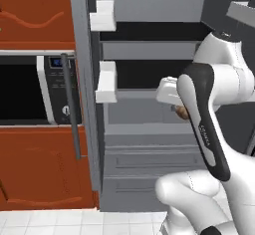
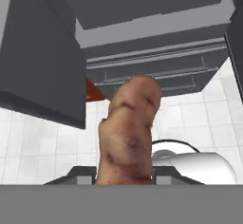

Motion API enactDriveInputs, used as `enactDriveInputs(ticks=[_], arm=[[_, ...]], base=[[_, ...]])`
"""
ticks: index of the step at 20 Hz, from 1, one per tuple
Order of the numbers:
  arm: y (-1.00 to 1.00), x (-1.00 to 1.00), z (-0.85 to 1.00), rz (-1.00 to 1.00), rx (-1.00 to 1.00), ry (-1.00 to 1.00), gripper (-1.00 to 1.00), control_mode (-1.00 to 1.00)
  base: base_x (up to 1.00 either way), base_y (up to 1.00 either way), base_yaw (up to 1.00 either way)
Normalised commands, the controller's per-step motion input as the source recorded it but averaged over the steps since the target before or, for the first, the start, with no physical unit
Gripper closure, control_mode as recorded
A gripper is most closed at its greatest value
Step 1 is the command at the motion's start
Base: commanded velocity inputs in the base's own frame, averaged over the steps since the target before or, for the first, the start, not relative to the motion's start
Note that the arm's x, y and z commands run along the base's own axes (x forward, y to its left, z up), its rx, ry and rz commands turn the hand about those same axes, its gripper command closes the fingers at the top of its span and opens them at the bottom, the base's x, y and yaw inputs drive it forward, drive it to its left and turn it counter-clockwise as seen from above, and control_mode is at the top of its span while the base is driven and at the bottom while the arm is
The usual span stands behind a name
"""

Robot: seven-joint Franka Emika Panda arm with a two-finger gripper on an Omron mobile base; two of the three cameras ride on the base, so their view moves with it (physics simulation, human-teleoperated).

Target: Open the fridge, remove the tangerine, potato, and fish, and place them on any counter.

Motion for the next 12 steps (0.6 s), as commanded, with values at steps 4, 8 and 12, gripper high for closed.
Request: enactDriveInputs(ticks=[4, 8, 12], arm=[[0.0, 0.0, 0.0, 0.0, 0.0, 0.0, 1.0, 1.0], [0.0, 0.0, 0.0, 0.0, 0.0, 0.0, 1.0, 1.0], [0.0, 0.0, 0.0, 0.0, 0.0, 0.0, 1.0, 1.0]], base=[[-0.24, -0.03, 0.92], [0.0, 0.0, 1.0], [0.0, 0.0, 1.0]])
